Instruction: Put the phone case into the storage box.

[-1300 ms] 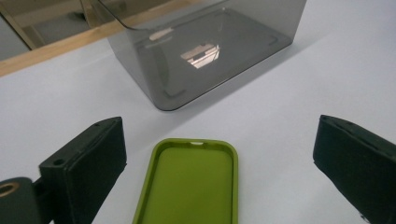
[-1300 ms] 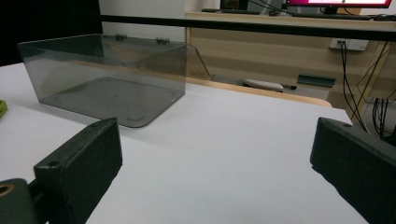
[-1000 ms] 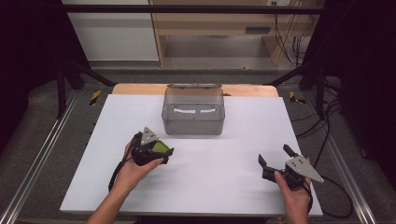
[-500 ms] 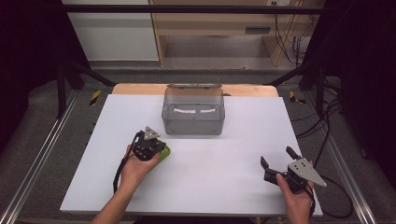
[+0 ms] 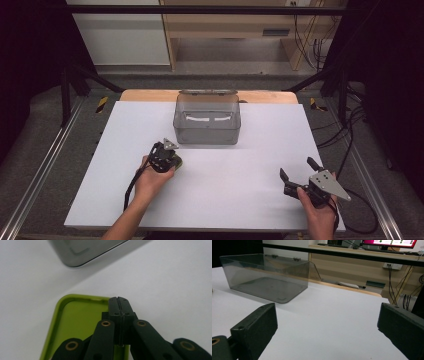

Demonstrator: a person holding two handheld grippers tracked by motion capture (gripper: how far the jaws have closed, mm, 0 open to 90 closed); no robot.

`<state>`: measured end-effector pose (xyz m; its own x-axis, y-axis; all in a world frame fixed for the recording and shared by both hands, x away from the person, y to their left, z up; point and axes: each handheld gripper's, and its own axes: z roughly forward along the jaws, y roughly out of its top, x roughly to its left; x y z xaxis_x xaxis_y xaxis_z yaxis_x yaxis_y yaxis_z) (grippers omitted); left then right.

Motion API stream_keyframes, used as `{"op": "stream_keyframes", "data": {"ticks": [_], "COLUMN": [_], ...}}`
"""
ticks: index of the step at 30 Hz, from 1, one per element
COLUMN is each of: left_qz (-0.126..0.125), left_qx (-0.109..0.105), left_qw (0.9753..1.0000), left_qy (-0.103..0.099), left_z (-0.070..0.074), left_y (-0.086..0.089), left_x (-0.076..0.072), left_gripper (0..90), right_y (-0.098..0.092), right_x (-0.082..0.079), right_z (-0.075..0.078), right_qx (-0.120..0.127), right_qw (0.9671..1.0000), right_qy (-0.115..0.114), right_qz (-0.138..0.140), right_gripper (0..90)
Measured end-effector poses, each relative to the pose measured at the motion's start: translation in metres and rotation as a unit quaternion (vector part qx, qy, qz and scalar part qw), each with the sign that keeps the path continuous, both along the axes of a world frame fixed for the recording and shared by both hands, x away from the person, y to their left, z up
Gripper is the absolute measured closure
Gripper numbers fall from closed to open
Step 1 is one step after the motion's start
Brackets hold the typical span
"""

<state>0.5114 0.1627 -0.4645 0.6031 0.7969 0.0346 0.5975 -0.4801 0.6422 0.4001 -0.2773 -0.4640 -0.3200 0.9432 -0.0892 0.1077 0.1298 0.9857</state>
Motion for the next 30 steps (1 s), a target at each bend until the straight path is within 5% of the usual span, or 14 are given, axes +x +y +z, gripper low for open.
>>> {"op": "stream_keyframes", "data": {"ticks": [6, 13, 21, 27, 30], "left_qz": [-0.017, -0.072, -0.144, -0.169, -0.198], "left_qx": [-0.019, -0.025, -0.04, -0.052, -0.05], "left_qw": [0.9996, 0.9969, 0.9884, 0.9836, 0.9785], "left_qy": [0.012, 0.018, 0.028, 0.034, 0.032], "left_z": [0.0, -0.001, -0.003, -0.005, -0.005], "left_y": [-0.012, -0.055, -0.123, -0.153, -0.177], "left_x": [0.0, -0.01, -0.029, -0.043, -0.058], "left_gripper": [90.0, 90.0, 90.0, 90.0, 90.0], "right_y": [0.001, 0.003, 0.0, -0.004, -0.006], "right_x": [0.001, 0.001, 0.002, 0.002, 0.001], "right_z": [0.0, 0.001, -0.001, -0.003, -0.002], "right_qx": [0.002, -0.002, -0.005, -0.001, 0.005], "right_qw": [1.0, 1.0, 0.9999, 0.9999, 0.9998], "right_qy": [0.003, 0.005, 0.011, 0.013, 0.014], "right_qz": [0.0, 0.0, -0.004, -0.008, -0.01], "right_gripper": [3.1, 3.1, 3.1, 3.1, 3.1]}}
